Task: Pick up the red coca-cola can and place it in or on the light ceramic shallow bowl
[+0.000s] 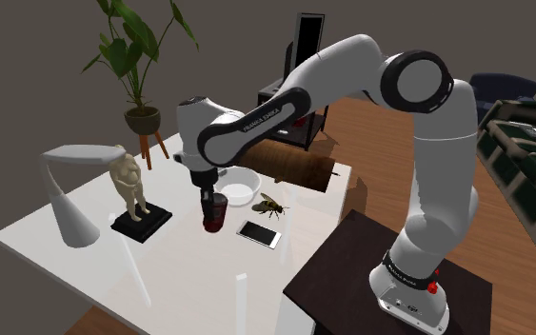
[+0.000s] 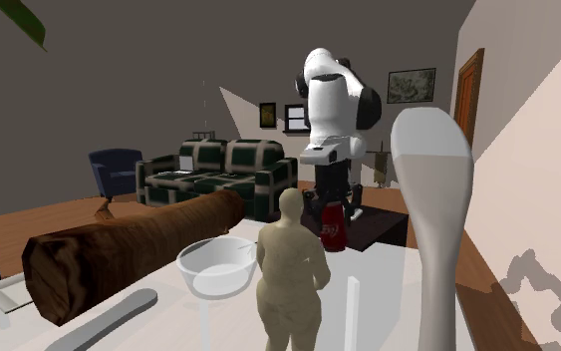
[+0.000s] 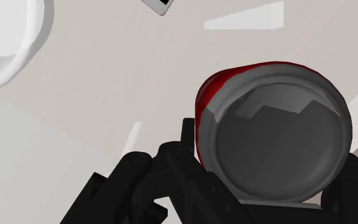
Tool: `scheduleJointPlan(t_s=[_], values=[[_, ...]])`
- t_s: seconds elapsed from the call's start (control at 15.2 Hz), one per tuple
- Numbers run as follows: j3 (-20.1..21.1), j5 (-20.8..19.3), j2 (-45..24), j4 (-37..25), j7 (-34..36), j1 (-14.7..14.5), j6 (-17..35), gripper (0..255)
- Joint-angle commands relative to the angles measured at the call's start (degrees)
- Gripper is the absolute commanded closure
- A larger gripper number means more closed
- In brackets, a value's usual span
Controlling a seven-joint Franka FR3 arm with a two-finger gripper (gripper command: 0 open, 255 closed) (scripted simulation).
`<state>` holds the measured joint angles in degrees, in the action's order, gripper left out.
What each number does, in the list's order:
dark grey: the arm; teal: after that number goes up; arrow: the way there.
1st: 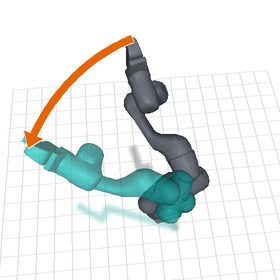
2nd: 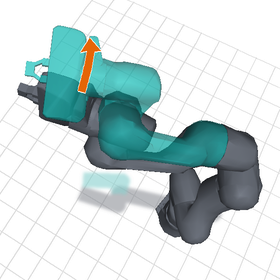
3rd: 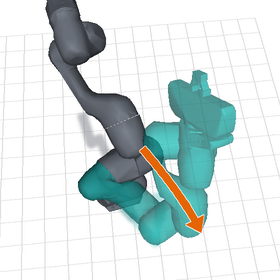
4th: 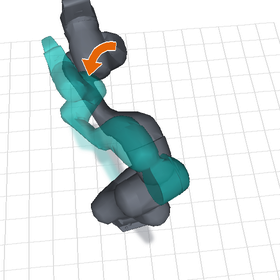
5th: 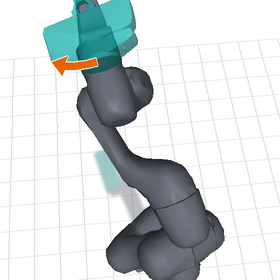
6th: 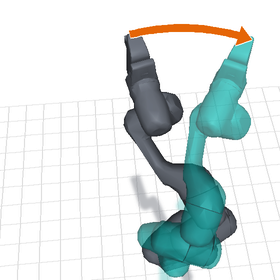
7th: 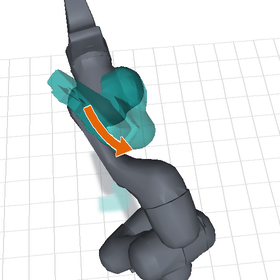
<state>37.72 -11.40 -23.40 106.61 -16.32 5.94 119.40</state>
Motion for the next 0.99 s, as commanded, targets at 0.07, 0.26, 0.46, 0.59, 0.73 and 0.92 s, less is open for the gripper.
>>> scheduleJointPlan(t_s=[0.07,0.26,0.46,0.59,0.73,0.92], values=[[-1.12,-0.25,-0.62,-1.7,-3.59,2.27,-1.15,255],[-2.3,-0.57,-1.39,-3.27,-7.05,4.49,-2.03,255],[-3.54,-1.08,-2.6,-5.48,-10.36,6.46,-3.13,255],[-4.38,-1.49,-3.66,-7.33,-12.49,7.65,-3.99,255],[-5.24,-1.94,-4.9,-9.48,-14.58,8.71,-4.96,255],[-6.53,-2.69,-7.13,-13.32,-17.64,10.09,-6.64,255]])
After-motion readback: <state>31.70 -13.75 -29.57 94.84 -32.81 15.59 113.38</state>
